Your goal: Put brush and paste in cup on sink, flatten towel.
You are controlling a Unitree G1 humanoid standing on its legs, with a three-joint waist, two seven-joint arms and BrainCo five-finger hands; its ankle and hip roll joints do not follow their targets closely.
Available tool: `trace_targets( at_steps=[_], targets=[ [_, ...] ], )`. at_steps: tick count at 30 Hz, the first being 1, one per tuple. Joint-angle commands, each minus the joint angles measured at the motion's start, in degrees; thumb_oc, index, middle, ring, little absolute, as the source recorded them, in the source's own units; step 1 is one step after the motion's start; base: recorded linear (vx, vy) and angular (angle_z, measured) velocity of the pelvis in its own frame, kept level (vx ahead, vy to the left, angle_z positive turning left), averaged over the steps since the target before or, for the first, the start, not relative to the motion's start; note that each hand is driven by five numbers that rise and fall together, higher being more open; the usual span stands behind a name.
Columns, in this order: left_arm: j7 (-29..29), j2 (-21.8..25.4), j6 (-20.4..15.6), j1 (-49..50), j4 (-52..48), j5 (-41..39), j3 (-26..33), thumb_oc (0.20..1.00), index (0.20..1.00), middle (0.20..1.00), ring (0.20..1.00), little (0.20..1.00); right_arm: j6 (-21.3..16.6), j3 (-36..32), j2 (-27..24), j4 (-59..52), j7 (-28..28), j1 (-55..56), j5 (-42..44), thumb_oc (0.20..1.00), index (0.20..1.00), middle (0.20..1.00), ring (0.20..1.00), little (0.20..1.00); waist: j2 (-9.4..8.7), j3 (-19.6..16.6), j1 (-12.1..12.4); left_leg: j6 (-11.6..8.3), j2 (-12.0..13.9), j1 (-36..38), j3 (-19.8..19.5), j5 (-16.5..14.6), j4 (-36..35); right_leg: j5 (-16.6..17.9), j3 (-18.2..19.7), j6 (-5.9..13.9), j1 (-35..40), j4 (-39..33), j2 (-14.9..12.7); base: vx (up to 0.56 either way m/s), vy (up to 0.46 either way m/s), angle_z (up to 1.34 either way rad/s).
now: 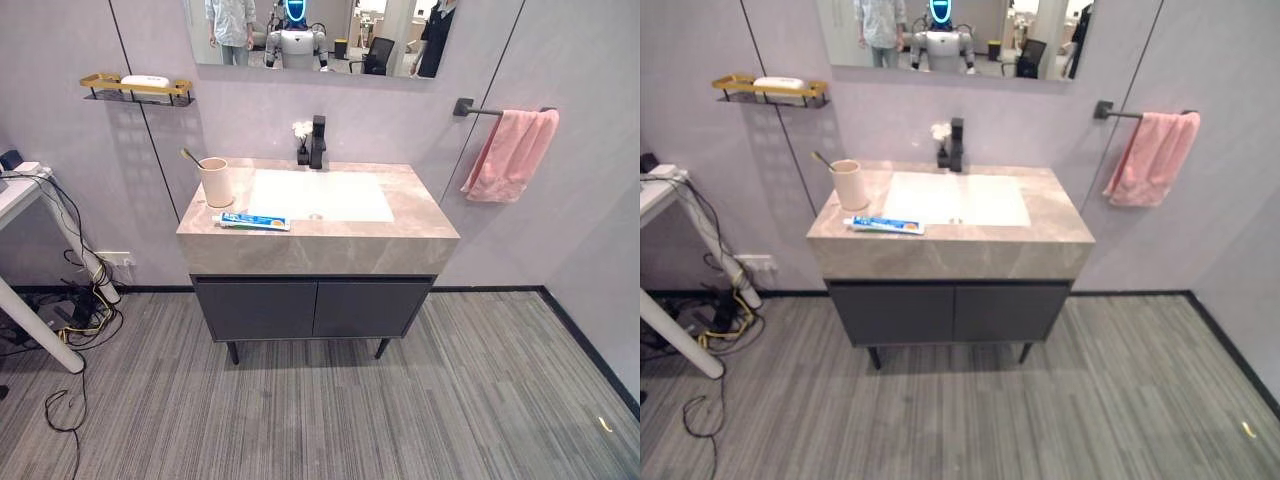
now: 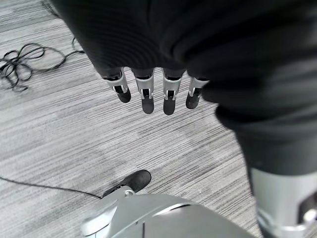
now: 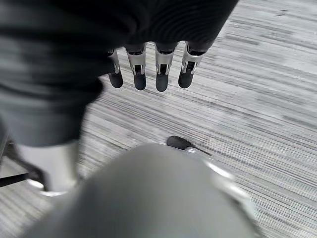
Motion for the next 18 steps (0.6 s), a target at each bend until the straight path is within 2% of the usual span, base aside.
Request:
trace_targets(
  at_steps=[1, 5, 6, 9, 11, 14, 16, 18],
  targets=[
    [1.39, 0.70, -1.30, -1.09, 3.27, -0.19, 1.47, 1.000, 1.000, 1.000, 1.000, 1.000, -1.09, 0.80, 0.15, 1.92, -0.32, -0.49, 0.24, 1.000, 1.000, 1.000, 1.000, 1.000, -0.39, 0.63, -0.76, -2.89, 3.25, 0.46, 3.64, 0.79, -1.56, 0.64, 0.18, 6.92, 0.92, -0.60, -3.96, 0.00, 0.000, 0.00],
    [2.59, 1.43, -2.57, -1.34, 2.17, -4.78, 4.25, 1.000, 1.000, 1.000, 1.000, 1.000, -2.70, -1.69, -0.43, -0.38, -1.56, -0.72, 4.85, 1.000, 1.000, 1.000, 1.000, 1.000, -0.33, 0.88, -0.84, -2.58, 3.24, 1.42, 3.72, 0.98, -1.56, -0.53, 0.19, 6.73, 0.61, 1.83, -3.85, -0.01, -0.002, -0.01],
    [3.63, 1.95, -3.09, -2.07, -0.45, -7.31, 5.08, 1.000, 1.000, 1.000, 1.000, 1.000, -3.45, -2.50, -1.34, -2.42, -2.30, -1.78, 6.96, 1.000, 1.000, 1.000, 1.000, 1.000, -0.40, 3.06, -0.84, -2.09, 3.62, -1.28, 3.54, -0.02, 3.07, -2.38, 0.57, 6.20, -2.71, 7.85, -3.83, -0.20, 0.005, -0.01],
    [4.23, 2.00, -4.22, -2.73, -3.64, -9.19, 4.73, 1.000, 1.000, 1.000, 1.000, 1.000, -4.01, -3.37, -2.56, -4.21, -2.81, -2.75, 8.58, 1.000, 1.000, 1.000, 1.000, 1.000, -0.30, 5.24, -0.91, -1.79, 3.62, -4.78, 2.69, -1.70, 8.51, -4.42, -0.01, 6.17, -5.90, 13.17, -3.82, -0.15, 0.017, 0.03],
    [4.85, 2.48, -5.50, -2.80, -8.85, -10.26, 3.31, 1.000, 1.000, 1.000, 1.000, 1.000, -4.81, -4.66, -4.03, -6.86, -2.96, -3.28, 11.23, 1.000, 1.000, 1.000, 1.000, 1.000, -0.20, 7.42, -0.93, -1.76, 3.72, -8.41, 1.41, -4.03, 15.24, -6.40, -1.03, 6.29, -9.36, 20.42, -4.63, -0.15, 0.032, 0.09],
    [4.65, 2.39, -5.93, -2.46, -11.89, -11.22, 2.59, 1.000, 1.000, 1.000, 1.000, 1.000, -5.06, -5.29, -4.62, -7.67, -2.92, -3.15, 12.35, 1.000, 1.000, 1.000, 1.000, 1.000, -0.16, 8.02, -0.94, -1.68, 4.05, -10.52, 0.91, -5.97, 19.68, -7.51, -1.76, 6.13, -10.35, 23.00, -5.04, -0.06, -0.003, 0.22],
    [4.10, 2.02, -6.48, -2.27, -15.95, -12.83, 1.43, 1.000, 1.000, 1.000, 1.000, 1.000, -5.36, -6.42, -5.31, -8.40, -3.44, -3.79, 13.59, 1.000, 1.000, 1.000, 1.000, 1.000, 0.44, 9.14, -1.10, -1.28, 5.06, -13.07, 0.31, -8.75, 25.85, -9.90, -2.77, 6.12, -12.29, 28.56, -5.57, -0.07, 0.007, 0.10],
    [4.07, 1.99, -6.40, -2.12, -17.52, -12.38, 0.79, 1.000, 1.000, 1.000, 1.000, 1.000, -5.32, -6.52, -5.55, -9.22, -3.81, -3.88, 13.39, 1.000, 1.000, 1.000, 1.000, 1.000, 0.72, 9.26, -1.23, -1.07, 5.17, -13.55, 0.00, -9.45, 27.01, -10.68, -3.07, 6.13, -12.90, 30.40, -5.82, -0.02, 0.021, 0.05]
  ],
)
